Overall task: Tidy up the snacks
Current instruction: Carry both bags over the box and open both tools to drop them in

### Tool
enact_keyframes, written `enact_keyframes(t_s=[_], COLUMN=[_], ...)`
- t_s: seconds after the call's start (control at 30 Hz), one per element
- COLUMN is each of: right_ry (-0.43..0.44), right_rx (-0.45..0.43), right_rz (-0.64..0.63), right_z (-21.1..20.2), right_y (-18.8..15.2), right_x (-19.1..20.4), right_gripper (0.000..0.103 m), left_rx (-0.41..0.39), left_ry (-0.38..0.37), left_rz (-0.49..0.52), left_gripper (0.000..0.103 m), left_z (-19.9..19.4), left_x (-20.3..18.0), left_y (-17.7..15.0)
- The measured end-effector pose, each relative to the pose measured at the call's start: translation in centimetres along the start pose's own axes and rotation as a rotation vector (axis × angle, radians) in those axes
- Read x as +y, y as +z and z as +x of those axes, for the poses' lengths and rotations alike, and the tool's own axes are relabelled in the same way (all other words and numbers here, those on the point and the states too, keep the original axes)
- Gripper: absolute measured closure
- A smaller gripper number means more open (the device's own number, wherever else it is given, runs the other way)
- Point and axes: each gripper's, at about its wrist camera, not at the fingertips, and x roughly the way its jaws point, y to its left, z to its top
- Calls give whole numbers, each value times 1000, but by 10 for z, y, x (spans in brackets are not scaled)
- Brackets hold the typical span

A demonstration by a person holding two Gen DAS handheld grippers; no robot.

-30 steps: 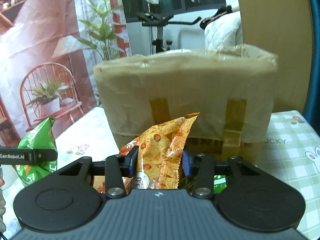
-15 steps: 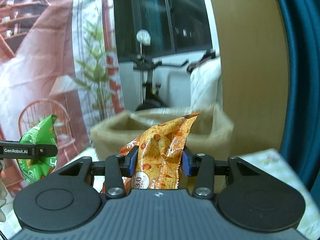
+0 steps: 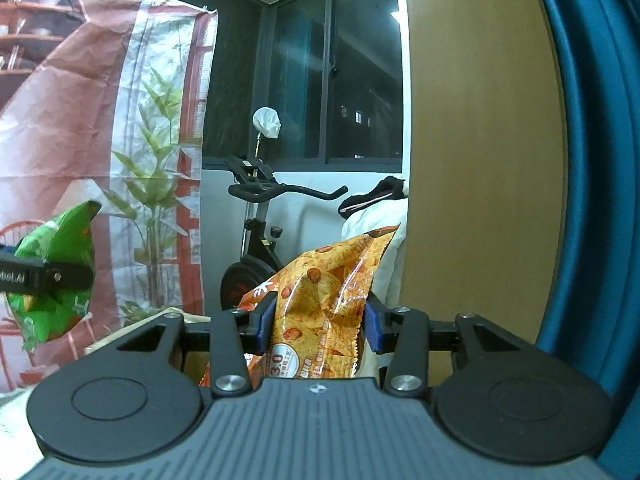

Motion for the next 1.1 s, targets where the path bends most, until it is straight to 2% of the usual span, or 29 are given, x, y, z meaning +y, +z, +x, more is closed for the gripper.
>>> enact_keyframes(t_s=[0.27,0.57,0.6,0.67,0.73,0.9,1.1], right_ry=[-2,-6,-4,2,5,17,43], right_rx=[63,213,229,243,238,230,246], right_rz=[-49,0,14,18,8,10,73], right_z=[54,91,92,90,84,66,42], right_y=[-19,-45,-47,-47,-46,-40,-40], right_x=[3,-5,-7,-8,-7,-7,-10], right_gripper=[57,54,52,39,33,33,31], left_rx=[29,136,149,169,175,170,140], left_ry=[5,-3,-10,-42,-59,-70,-66], left_rz=[57,73,68,55,53,40,15], left_gripper=[19,15,15,12,12,11,11], left_z=[58,94,93,93,90,73,41], left_x=[-12,-14,-11,-7,-4,2,13], left_y=[1,-15,-18,-22,-25,-24,-22])
